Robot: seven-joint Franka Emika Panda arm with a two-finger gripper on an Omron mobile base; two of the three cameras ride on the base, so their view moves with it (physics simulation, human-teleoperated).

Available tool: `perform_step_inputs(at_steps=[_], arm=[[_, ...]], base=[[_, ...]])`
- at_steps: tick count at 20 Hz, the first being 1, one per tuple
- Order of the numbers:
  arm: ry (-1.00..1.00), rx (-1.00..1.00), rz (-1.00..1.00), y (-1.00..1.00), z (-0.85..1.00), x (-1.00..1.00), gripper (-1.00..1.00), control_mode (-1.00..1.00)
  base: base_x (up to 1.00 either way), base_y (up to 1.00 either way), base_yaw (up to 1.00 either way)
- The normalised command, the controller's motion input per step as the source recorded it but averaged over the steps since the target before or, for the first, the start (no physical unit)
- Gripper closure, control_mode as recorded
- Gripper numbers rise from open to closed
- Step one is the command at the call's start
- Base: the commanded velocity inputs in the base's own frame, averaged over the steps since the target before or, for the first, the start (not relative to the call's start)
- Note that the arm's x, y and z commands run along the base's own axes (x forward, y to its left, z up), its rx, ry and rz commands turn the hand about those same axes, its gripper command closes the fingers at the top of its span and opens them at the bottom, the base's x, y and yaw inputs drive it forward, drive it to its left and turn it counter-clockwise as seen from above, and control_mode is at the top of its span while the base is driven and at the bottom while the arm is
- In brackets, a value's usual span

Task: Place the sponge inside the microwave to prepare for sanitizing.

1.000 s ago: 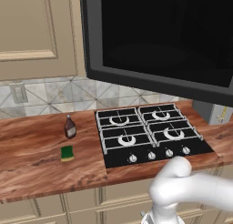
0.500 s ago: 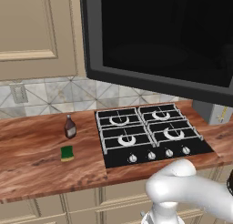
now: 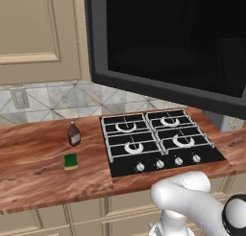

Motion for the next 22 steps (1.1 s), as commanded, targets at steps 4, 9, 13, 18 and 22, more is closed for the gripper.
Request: perform_step_inputs(at_steps=[4,9,13,18,22], arm=[[0.06,-0.03,0.13,1.00,0.53,-0.67,-1.00,-1.00],[0.04,-0.05,0.16,1.00,0.55,-0.75,-1.00,-1.00],[0.00,-0.12,0.23,1.00,0.43,-0.80,-1.00,-1.00],[0.04,-0.18,0.30,1.00,0.33,-0.62,-1.00,-1.00],[0.01,-0.13,0.21,0.97,0.18,-0.49,-1.00,-1.00]], base=[[0.00,0.00,0.00],[0.00,0.00,0.00],[0.00,0.00,0.00],[0.00,0.00,0.00],[0.00,0.00,0.00]])
